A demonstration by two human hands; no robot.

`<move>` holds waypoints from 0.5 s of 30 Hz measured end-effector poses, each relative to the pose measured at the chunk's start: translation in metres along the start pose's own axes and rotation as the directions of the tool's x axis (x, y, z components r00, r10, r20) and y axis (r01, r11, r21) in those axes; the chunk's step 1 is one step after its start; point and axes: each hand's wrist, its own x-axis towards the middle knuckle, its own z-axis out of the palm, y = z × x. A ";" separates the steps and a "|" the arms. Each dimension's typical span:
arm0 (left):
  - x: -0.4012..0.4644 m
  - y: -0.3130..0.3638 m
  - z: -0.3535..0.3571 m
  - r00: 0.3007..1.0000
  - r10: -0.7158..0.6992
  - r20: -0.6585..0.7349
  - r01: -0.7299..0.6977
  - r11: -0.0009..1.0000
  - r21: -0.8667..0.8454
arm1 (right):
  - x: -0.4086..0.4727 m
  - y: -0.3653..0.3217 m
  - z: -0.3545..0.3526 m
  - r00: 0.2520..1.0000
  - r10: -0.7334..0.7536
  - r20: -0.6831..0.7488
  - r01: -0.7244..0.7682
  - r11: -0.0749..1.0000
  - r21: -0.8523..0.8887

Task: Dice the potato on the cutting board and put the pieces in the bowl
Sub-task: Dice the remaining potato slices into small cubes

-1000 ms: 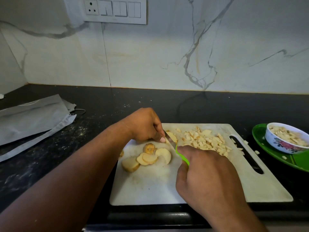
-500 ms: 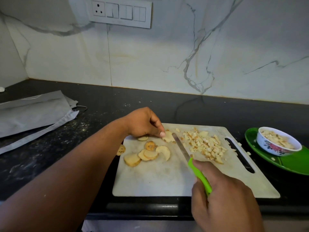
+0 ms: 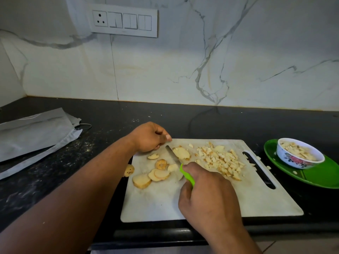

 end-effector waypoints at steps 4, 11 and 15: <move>0.002 -0.001 0.002 1.000 -0.013 0.006 0.012 0.999 0.034 | -0.008 0.008 -0.005 0.999 0.045 -0.023 -0.046 0.999 -0.018; 0.000 0.000 0.003 0.999 0.020 0.033 -0.023 0.994 0.105 | -0.022 0.022 -0.014 0.987 0.157 -0.028 -0.159 0.986 -0.050; -0.003 0.006 0.006 0.996 0.091 0.011 -0.092 0.983 0.158 | -0.016 0.017 -0.018 0.993 0.100 -0.057 -0.100 0.995 0.008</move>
